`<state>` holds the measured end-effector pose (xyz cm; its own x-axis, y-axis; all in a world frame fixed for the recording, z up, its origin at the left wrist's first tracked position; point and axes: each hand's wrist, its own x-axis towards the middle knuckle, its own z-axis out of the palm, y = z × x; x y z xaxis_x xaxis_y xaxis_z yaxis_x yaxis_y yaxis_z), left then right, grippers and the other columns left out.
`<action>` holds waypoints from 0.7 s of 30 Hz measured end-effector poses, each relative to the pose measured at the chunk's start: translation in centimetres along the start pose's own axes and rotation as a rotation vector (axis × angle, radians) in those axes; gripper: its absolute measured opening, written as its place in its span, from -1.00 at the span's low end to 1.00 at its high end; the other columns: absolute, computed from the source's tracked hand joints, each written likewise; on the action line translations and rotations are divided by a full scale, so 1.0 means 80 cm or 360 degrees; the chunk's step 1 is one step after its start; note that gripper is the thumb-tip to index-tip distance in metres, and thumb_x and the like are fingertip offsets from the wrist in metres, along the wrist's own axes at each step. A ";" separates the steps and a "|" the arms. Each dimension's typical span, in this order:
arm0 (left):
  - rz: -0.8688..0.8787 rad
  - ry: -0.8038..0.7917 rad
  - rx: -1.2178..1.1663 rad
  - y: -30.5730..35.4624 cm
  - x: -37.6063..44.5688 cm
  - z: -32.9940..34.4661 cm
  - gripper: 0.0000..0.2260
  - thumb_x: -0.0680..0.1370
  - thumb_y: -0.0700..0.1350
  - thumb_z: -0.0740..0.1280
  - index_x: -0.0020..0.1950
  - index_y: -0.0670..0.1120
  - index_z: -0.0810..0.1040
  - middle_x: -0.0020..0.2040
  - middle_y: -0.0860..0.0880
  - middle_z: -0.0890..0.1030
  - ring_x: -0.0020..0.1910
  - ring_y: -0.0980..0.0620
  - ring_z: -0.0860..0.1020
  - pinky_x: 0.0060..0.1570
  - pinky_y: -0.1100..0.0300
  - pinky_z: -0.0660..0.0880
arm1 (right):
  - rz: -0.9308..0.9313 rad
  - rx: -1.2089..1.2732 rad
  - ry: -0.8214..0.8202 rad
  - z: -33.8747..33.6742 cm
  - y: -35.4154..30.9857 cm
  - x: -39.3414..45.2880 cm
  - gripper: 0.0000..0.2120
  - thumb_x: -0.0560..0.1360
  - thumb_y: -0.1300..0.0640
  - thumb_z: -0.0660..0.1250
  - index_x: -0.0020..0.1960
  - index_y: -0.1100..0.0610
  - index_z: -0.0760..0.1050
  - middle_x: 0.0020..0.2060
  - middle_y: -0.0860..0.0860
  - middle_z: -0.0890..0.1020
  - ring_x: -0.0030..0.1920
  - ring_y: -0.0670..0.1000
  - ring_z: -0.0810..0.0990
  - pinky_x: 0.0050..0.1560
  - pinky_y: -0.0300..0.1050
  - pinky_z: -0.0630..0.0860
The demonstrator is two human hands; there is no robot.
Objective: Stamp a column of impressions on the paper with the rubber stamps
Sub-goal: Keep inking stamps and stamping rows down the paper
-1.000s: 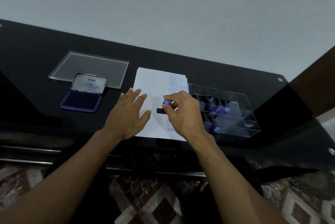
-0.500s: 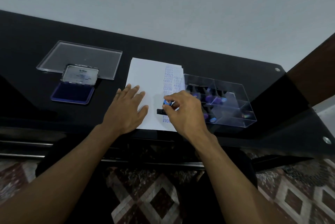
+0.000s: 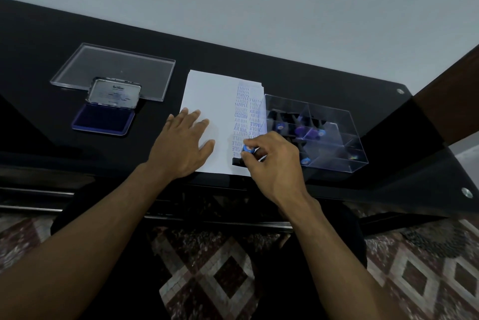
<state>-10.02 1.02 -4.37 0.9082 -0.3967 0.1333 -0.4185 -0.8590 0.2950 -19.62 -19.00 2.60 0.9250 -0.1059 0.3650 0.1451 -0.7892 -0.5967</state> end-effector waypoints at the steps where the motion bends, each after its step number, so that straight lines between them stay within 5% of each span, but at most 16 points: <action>1: -0.0010 -0.0014 0.0013 0.003 0.001 -0.002 -0.41 0.62 0.24 0.06 0.57 -0.06 0.31 0.61 -0.13 0.23 0.62 -0.16 0.08 0.57 -0.19 0.01 | -0.0001 0.0004 0.0002 0.000 0.000 0.000 -0.84 0.41 0.24 0.50 -0.01 0.15 0.69 -0.13 -0.02 0.63 -0.23 -0.07 0.61 -0.06 -0.17 0.59; 7: 0.0022 0.0055 -0.0016 0.028 0.006 -0.008 -0.48 0.64 0.06 0.22 0.57 -0.07 0.30 0.60 -0.14 0.23 0.61 -0.18 0.10 0.56 -0.21 0.01 | 0.0009 -0.0002 -0.0002 -0.005 0.002 -0.002 -0.84 0.42 0.23 0.49 0.01 0.15 0.69 -0.12 -0.03 0.62 -0.22 -0.08 0.61 -0.04 -0.12 0.60; 21: 0.0061 0.0074 0.0010 0.032 -0.006 0.009 -0.44 0.61 0.18 0.05 0.50 -0.09 0.42 0.55 -0.15 0.33 0.58 -0.16 0.19 0.56 -0.16 0.07 | -0.0022 0.0002 0.0020 0.000 0.004 -0.006 -0.84 0.41 0.27 0.49 -0.01 0.18 0.70 -0.13 0.02 0.64 -0.24 -0.05 0.62 -0.04 -0.15 0.59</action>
<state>-11.54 -1.19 -4.34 0.8906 -0.4141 0.1882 -0.4529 -0.8455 0.2829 -20.02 -19.19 2.27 0.9185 -0.1025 0.3819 0.1583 -0.7897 -0.5927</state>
